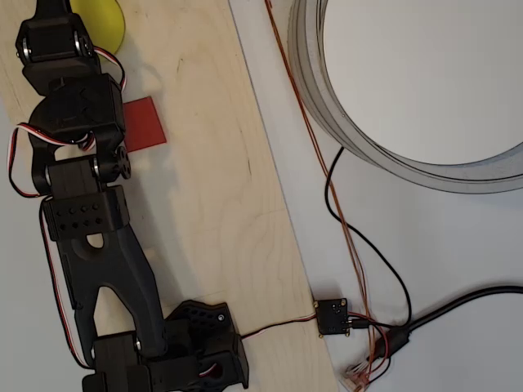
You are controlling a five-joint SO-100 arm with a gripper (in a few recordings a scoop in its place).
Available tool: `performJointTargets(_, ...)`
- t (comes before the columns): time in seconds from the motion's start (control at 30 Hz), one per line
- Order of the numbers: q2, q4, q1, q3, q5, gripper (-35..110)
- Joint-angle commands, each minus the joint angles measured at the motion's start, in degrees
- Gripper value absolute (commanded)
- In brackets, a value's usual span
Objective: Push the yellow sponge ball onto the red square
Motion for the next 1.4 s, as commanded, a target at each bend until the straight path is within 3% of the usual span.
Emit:
performJointTargets(0.0, -5.27, 4.83, 1.05, -9.76, 0.97, 2)
performJointTargets(0.27, -16.08, 12.48, -0.62, -23.99, -1.05, 10)
performJointTargets(0.67, -23.64, 16.0, -3.78, -31.29, -2.99, 19)
performJointTargets(1.37, -27.95, 19.6, -4.31, -32.7, 3.87, 19)
